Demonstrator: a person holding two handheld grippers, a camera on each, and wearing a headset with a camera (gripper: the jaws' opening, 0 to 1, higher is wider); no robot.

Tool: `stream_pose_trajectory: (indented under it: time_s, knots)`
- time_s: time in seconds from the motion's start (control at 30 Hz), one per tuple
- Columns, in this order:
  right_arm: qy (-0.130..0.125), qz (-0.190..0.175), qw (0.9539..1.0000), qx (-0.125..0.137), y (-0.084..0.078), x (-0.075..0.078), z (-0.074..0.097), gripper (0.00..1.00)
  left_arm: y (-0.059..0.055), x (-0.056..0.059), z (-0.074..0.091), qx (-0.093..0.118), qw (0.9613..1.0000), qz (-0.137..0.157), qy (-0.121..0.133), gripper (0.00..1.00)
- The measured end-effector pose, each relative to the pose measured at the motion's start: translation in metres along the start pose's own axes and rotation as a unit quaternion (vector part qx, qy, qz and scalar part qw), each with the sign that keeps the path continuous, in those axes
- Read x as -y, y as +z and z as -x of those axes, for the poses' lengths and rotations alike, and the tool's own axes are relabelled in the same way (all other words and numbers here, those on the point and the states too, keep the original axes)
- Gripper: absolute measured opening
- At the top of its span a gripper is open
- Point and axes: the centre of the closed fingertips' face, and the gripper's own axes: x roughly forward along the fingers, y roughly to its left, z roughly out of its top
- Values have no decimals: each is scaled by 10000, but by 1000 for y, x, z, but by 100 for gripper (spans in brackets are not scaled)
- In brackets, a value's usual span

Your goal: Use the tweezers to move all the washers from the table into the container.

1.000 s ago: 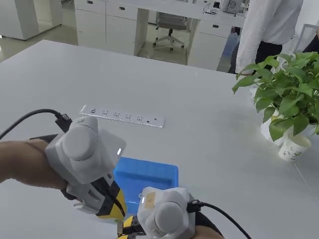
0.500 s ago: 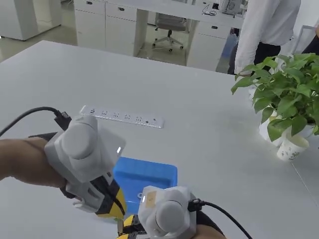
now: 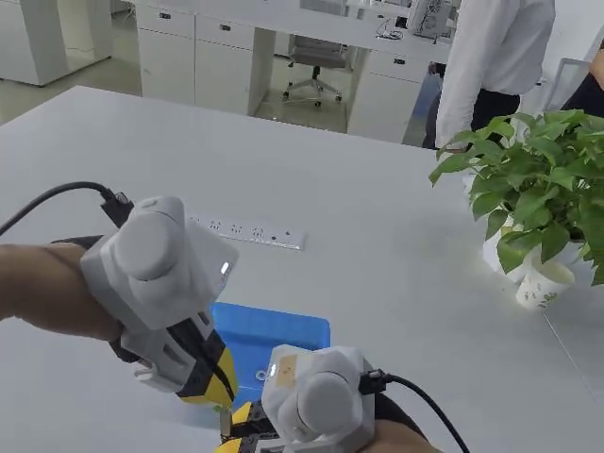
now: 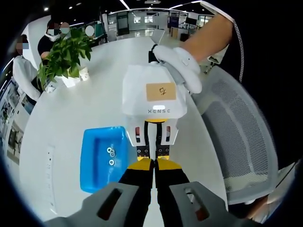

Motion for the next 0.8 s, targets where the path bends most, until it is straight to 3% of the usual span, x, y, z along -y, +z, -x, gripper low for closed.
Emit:
stream_pose_trajectory:
  time_s: [0.33, 0.8]
  knots:
    - [-35, 3, 10000, 44, 8, 4, 11, 9, 11, 0, 9, 5, 10000, -68, -36, 4]
    - [-195, 192, 9996, 29, 23, 24, 28, 9, 26, -15, 27, -8, 9996, -260, 88, 4]
